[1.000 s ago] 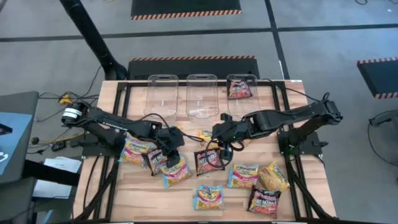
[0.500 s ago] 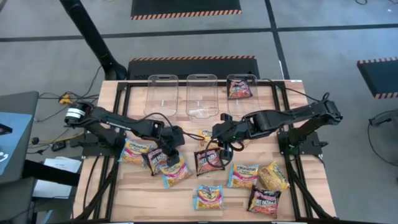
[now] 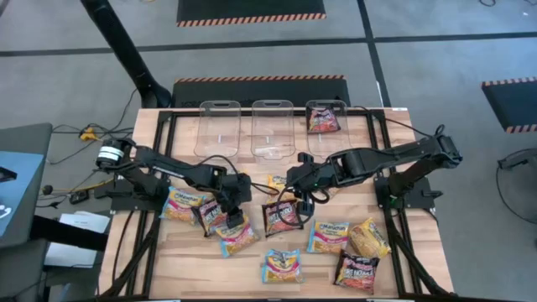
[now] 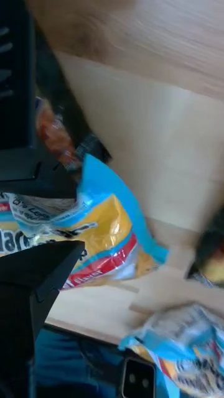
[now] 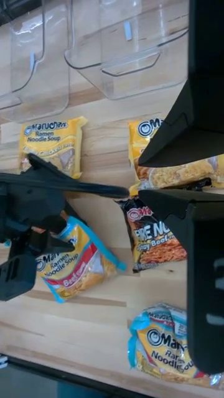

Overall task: Sort Maruchan noodles
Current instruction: Put the blue noodle pack into the middle transparent bin

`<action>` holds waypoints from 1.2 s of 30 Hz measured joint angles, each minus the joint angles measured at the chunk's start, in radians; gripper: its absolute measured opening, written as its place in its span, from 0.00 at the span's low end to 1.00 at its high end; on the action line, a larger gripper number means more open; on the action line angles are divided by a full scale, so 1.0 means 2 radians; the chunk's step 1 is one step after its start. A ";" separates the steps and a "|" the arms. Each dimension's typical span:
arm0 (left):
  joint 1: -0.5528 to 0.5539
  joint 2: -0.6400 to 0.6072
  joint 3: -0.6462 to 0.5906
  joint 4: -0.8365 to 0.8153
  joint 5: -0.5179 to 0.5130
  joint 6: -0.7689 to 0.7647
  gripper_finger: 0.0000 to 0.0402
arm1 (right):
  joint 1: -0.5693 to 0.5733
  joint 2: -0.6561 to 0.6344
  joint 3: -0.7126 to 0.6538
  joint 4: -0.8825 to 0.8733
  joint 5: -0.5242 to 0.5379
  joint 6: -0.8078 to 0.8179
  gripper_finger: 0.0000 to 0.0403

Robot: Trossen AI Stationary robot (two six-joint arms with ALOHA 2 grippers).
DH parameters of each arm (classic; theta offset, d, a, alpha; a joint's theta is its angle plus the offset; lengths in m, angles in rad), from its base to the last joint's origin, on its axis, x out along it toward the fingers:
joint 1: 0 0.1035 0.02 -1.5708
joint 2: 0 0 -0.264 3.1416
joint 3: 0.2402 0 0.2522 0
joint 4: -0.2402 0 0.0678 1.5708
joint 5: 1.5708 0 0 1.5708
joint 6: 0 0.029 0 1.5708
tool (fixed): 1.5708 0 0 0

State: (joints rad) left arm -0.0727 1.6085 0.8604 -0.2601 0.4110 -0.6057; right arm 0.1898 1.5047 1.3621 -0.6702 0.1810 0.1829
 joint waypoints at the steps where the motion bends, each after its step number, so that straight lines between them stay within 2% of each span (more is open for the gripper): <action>1: 0.000 0.000 0.000 0.000 0.000 0.003 0.26 | 0.000 0.000 0.000 0.000 0.000 0.000 0.23; 5: 0.000 0.000 0.000 0.012 0.006 0.007 0.21 | 0.000 0.000 0.000 0.000 0.000 0.000 0.23; 12: -0.001 0.000 0.000 0.026 0.006 0.015 0.02 | 0.000 0.000 0.000 -0.001 0.000 0.000 0.23; 16: -0.002 0.000 0.000 0.031 -0.002 0.022 0.00 | -0.001 0.000 0.000 -0.001 0.000 0.000 0.23; 24: -0.002 -0.003 0.000 0.086 0.015 0.021 0.00 | -0.001 0.000 0.000 -0.001 0.001 0.000 0.23; 36: 0.020 -0.020 0.000 0.077 0.024 0.032 0.00 | -0.001 0.000 0.000 -0.002 -0.002 -0.013 0.23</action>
State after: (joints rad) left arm -0.0329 1.5690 0.8608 -0.1062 0.4598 -0.5409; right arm 0.1883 1.5055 1.3621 -0.6739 0.1776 0.1566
